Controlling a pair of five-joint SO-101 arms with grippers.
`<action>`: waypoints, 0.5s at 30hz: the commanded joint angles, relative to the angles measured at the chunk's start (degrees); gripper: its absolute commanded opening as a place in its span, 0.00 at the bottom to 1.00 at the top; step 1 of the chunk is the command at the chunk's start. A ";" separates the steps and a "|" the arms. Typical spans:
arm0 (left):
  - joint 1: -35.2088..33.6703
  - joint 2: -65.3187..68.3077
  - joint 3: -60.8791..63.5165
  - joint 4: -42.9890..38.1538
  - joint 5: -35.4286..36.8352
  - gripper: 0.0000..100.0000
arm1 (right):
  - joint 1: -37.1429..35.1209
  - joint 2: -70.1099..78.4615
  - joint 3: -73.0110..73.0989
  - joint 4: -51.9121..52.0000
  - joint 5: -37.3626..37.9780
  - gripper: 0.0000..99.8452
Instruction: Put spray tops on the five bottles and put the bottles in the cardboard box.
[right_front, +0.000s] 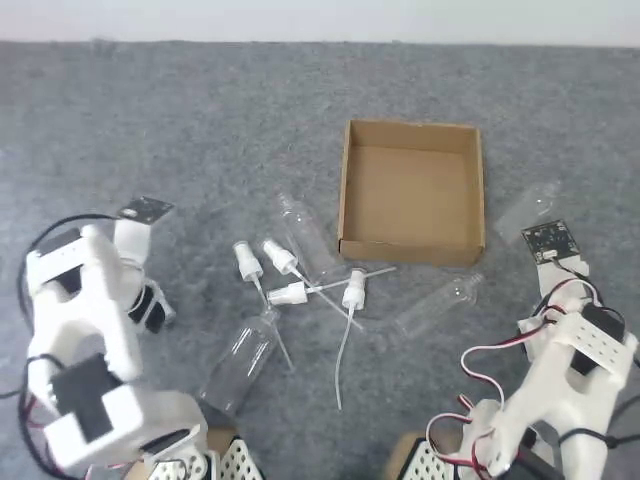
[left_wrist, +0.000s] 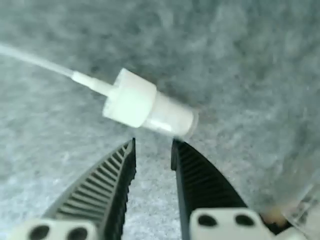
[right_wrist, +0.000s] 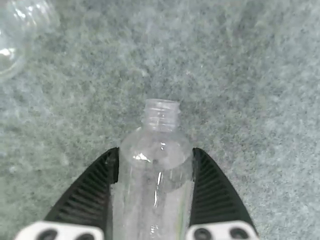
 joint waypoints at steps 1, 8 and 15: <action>0.88 -5.80 -4.09 0.26 3.43 0.11 | -0.13 0.22 2.02 1.54 0.62 0.01; 2.02 -7.21 -12.53 -2.20 7.12 0.11 | -0.22 0.22 2.02 1.63 0.62 0.01; 1.67 -4.48 -5.14 -20.75 9.32 0.11 | -0.13 0.22 2.02 1.98 0.62 0.01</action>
